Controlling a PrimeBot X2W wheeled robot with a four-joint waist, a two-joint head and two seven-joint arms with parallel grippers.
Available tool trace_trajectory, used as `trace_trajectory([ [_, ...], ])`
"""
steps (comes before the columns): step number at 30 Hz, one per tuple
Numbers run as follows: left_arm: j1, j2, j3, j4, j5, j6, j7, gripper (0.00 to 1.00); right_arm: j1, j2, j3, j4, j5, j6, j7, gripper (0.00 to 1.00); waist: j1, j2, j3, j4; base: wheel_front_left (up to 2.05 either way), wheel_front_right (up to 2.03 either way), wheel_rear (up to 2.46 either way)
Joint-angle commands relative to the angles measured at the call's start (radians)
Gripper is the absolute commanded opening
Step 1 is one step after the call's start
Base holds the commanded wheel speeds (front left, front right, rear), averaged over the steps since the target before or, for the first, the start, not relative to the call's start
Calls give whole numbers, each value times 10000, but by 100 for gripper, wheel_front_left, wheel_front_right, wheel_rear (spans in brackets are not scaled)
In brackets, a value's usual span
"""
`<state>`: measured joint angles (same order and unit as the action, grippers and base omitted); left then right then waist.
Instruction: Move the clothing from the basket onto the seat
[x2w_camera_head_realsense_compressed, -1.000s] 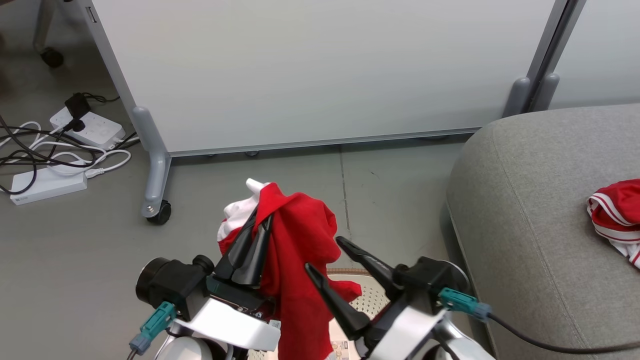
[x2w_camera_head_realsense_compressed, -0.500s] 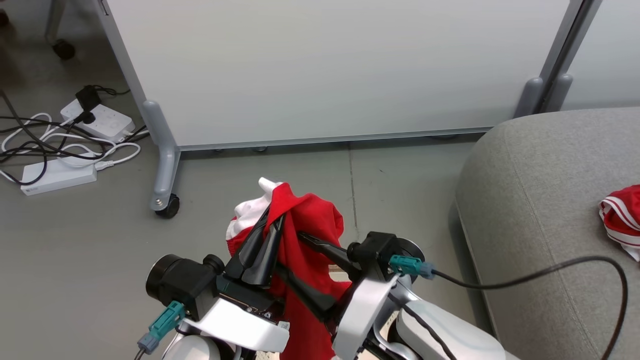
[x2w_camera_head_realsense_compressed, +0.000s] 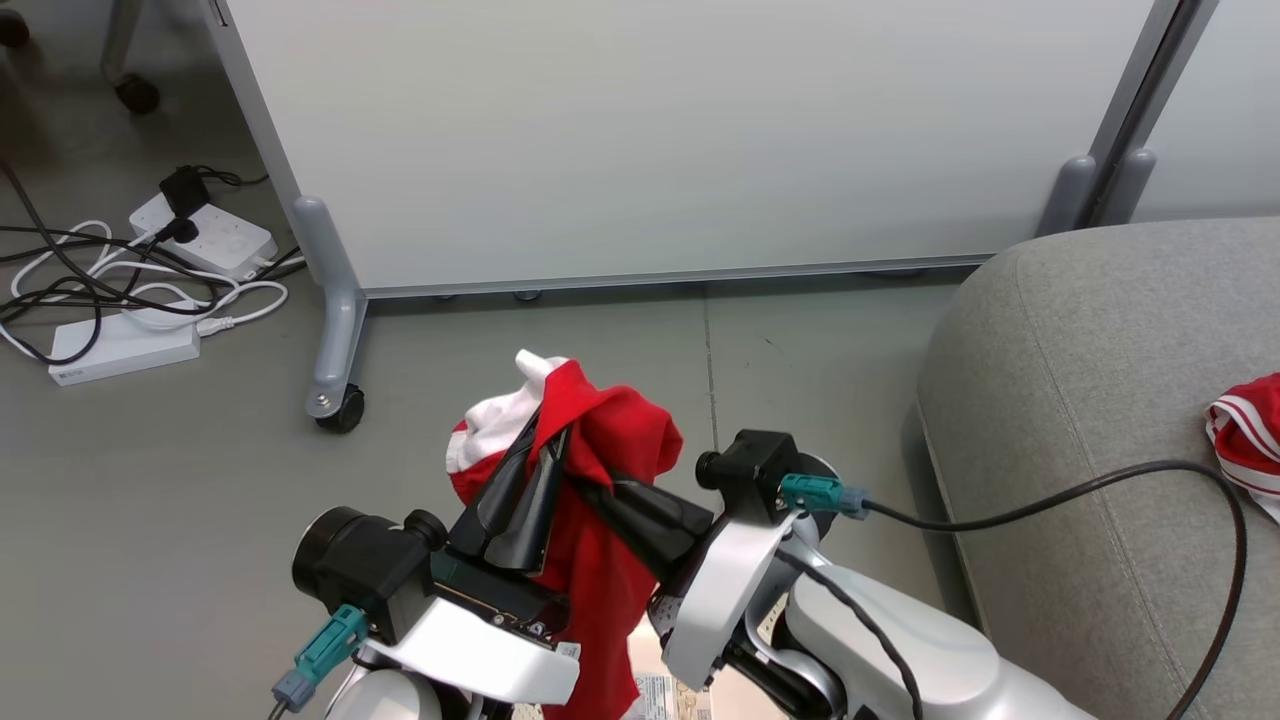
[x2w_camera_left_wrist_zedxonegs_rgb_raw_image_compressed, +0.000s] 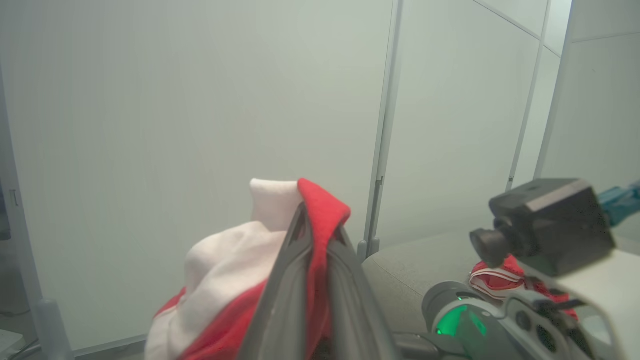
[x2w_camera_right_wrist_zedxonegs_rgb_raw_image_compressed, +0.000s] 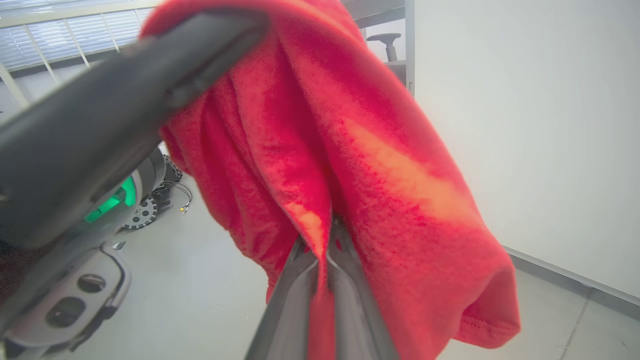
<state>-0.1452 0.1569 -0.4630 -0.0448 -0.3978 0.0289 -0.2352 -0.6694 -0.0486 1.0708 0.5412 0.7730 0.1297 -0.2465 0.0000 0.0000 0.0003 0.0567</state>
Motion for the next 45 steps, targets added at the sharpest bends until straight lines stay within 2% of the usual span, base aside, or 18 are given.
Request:
trace_trajectory([
  [1, -43, 43, 49, -37, -17, 28, -34, 100, -165, -49, -100, 97, 43, 20, -104, 0, 0, 0, 13, -33, 0, 0, 0],
  [6, -6, 60, 152, -169, 152, 181, -138, 100, -200, -50, -811, 295, -222, 20, -208, 0, 0, 0, 109, -209, 0, 0, 0],
  [12, 148, 324, 133, -157, 271, 160, -133, 100, 270, -50, -2209, 121, -1192, 20, -214, 0, 0, 0, 204, -577, 0, 0, 0],
  [20, 313, 810, -586, 13, 621, -368, 232, 100, 1216, -101, -4041, -94, -2535, 20, -209, 0, 0, 0, 251, -993, 0, 0, 0],
  [25, 386, 952, -1132, 152, 795, -691, 533, 100, 1615, -133, -4718, -330, -2974, 20, -124, 0, 0, 0, 320, -1344, 0, 0, 0],
  [30, 512, 996, -1473, 327, 799, -824, 729, 100, 2016, -176, -5373, -713, -3401, 20, 153, 0, 0, 0, 482, -2022, 0, 0, 0],
  [45, 30, 1341, -1662, 280, 976, -879, 977, 100, 2979, -191, -6906, -2088, -4121, 20, 635, 0, 0, 0, 1337, -4800, 0, 0, 0],
])
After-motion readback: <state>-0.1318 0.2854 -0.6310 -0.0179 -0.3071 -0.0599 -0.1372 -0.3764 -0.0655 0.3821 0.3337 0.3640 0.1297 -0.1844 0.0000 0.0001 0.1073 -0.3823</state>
